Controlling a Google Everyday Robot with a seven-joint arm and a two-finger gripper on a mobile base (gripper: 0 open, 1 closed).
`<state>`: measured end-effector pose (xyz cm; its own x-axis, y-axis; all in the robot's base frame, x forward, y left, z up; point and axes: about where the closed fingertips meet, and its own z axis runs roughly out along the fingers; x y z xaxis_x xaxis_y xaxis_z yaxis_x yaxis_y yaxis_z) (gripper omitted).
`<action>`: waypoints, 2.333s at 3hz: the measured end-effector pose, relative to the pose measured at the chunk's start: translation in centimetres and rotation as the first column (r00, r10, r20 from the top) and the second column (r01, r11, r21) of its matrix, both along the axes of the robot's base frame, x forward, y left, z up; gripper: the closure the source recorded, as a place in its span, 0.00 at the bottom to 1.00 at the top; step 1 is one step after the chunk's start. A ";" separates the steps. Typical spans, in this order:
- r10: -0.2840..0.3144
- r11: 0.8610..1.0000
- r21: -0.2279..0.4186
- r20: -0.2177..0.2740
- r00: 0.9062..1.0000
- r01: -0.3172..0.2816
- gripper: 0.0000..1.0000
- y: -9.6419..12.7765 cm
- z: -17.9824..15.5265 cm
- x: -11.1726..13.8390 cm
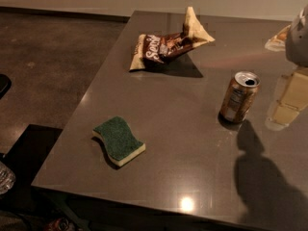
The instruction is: Move orange can near brown chip bag
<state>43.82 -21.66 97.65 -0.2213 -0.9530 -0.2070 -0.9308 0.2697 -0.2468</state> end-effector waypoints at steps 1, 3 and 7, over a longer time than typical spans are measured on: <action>0.000 1.000 0.001 0.002 1.000 0.000 0.00 0.0 0.1 0.0; -0.024 0.999 0.043 0.051 0.998 0.022 0.00 -0.4 -0.4 3.4; -0.063 0.988 0.140 -0.056 0.996 0.070 0.00 -0.7 -5.0 5.9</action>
Offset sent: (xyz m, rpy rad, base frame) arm 0.0368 -0.0076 0.0003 0.0447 -0.0603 -0.0303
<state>49.67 -22.36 92.63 -0.2972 -0.8974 -0.3260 -0.9200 0.3605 -0.1537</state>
